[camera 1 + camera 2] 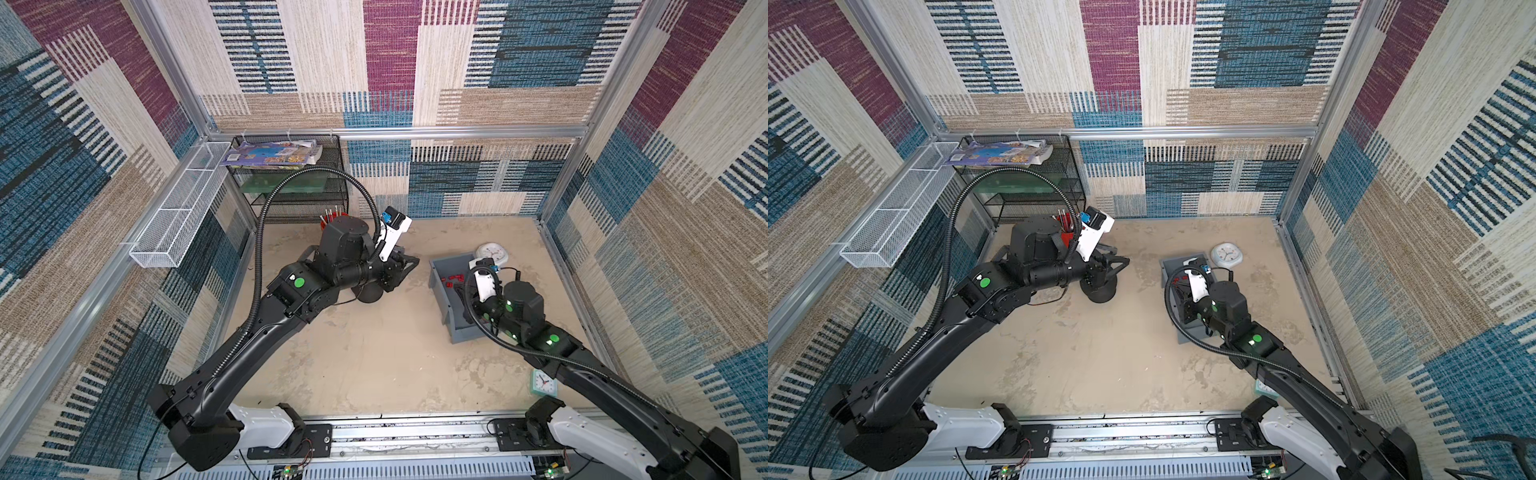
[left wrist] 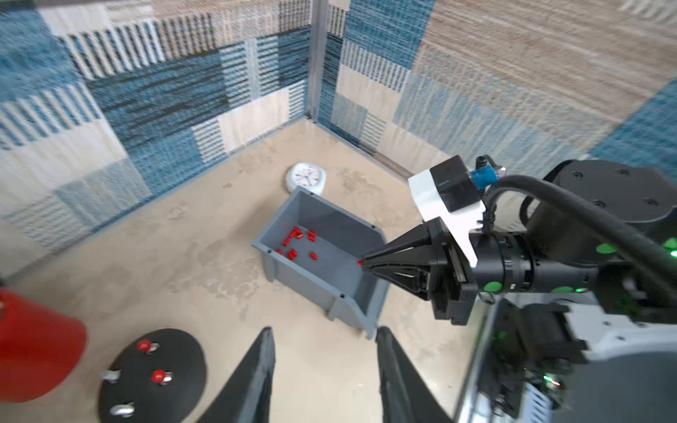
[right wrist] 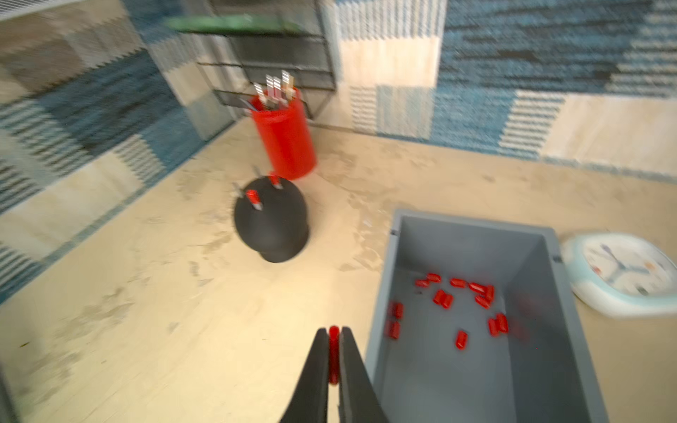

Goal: Cover the protruding screws with screw protection sleeves
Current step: Pick up the screw protection sleeve from the storage box.

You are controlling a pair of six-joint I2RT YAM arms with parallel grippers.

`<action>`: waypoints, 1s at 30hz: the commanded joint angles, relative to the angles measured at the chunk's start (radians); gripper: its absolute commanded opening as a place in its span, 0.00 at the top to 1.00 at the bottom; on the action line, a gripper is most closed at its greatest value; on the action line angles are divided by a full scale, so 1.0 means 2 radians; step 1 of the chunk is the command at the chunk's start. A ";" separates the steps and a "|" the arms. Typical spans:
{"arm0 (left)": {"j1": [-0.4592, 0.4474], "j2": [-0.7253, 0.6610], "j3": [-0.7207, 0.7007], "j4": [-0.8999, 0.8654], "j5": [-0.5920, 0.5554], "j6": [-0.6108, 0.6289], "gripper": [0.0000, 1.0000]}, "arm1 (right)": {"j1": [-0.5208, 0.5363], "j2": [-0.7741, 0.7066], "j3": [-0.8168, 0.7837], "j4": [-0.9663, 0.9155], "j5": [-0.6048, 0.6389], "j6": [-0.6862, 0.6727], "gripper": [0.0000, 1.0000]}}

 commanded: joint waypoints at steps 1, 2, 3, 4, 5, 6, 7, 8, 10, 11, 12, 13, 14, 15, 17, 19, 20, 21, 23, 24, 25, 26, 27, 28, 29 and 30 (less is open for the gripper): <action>0.000 0.009 0.017 -0.047 0.099 -0.079 0.56 | 0.006 -0.040 -0.019 0.083 -0.075 -0.050 0.90; 0.000 0.012 0.020 -0.047 0.112 -0.087 0.56 | 0.008 -0.048 -0.020 0.086 -0.076 -0.047 0.91; 0.000 0.016 0.023 -0.047 0.125 -0.096 0.57 | 0.010 -0.055 -0.018 0.089 -0.080 -0.046 0.91; -0.001 0.020 0.025 -0.047 0.134 -0.102 0.57 | 0.012 -0.060 -0.014 0.089 -0.087 -0.048 0.91; -0.001 0.023 0.026 -0.047 0.140 -0.106 0.58 | 0.014 -0.063 -0.010 0.089 -0.093 -0.050 0.91; -0.001 0.025 0.027 -0.048 0.148 -0.110 0.58 | 0.017 -0.064 -0.004 0.088 -0.102 -0.053 0.91; -0.002 0.028 0.028 -0.047 0.154 -0.114 0.59 | 0.020 -0.065 0.001 0.086 -0.114 -0.058 0.90; -0.003 0.032 0.030 -0.047 0.163 -0.117 0.60 | 0.022 -0.064 0.006 0.084 -0.122 -0.062 0.90; -0.005 0.042 0.039 -0.047 0.211 -0.124 0.60 | 0.030 -0.061 0.018 0.079 -0.142 -0.072 0.89; -0.007 0.047 0.043 -0.047 0.224 -0.126 0.60 | 0.034 -0.058 0.024 0.076 -0.147 -0.078 0.89; -0.008 0.051 0.047 -0.048 0.235 -0.130 0.60 | 0.039 -0.055 0.030 0.073 -0.150 -0.080 0.89; -0.008 0.054 0.050 -0.047 0.241 -0.132 0.60 | 0.041 -0.051 0.036 0.073 -0.149 -0.075 0.89; -0.008 0.055 0.051 -0.047 0.243 -0.131 0.61 | 0.042 -0.047 0.041 0.073 -0.146 -0.064 0.89; -0.009 0.054 0.050 -0.048 0.240 -0.126 0.61 | 0.042 -0.044 0.043 0.082 -0.147 -0.054 0.90; -0.009 0.041 0.038 -0.040 0.218 -0.101 0.62 | 0.042 -0.036 0.042 0.105 -0.156 -0.030 0.90; -0.008 0.006 -0.006 0.000 0.174 -0.056 0.64 | 0.038 -0.020 0.047 0.130 -0.178 0.006 0.90; -0.008 -0.016 -0.038 0.031 0.144 -0.033 0.65 | 0.036 -0.012 0.052 0.140 -0.191 0.027 0.90; -0.008 -0.046 -0.077 0.074 0.118 -0.003 0.65 | 0.030 0.001 0.057 0.154 -0.211 0.056 0.90; -0.008 -0.102 -0.147 0.148 0.081 0.064 0.66 | 0.008 0.031 0.072 0.191 -0.279 0.125 0.90; -0.008 -0.127 -0.176 0.177 0.067 0.107 0.66 | -0.004 0.050 0.079 0.217 -0.318 0.169 0.89; -0.008 -0.147 -0.198 0.195 0.057 0.146 0.66 | -0.012 0.065 0.084 0.243 -0.346 0.210 0.89; -0.009 -0.164 -0.219 0.207 0.045 0.196 0.66 | -0.020 0.082 0.089 0.268 -0.370 0.253 0.89; -0.008 -0.177 -0.239 0.224 0.025 0.234 0.64 | -0.022 0.098 0.099 0.278 -0.387 0.285 0.90; -0.009 -0.186 -0.256 0.243 0.005 0.258 0.63 | -0.021 0.110 0.109 0.276 -0.397 0.304 0.90; -0.008 -0.195 -0.274 0.265 -0.014 0.283 0.63 | -0.019 0.123 0.122 0.268 -0.406 0.318 0.90; -0.008 -0.202 -0.291 0.290 -0.026 0.306 0.62 | -0.013 0.133 0.136 0.252 -0.415 0.322 0.90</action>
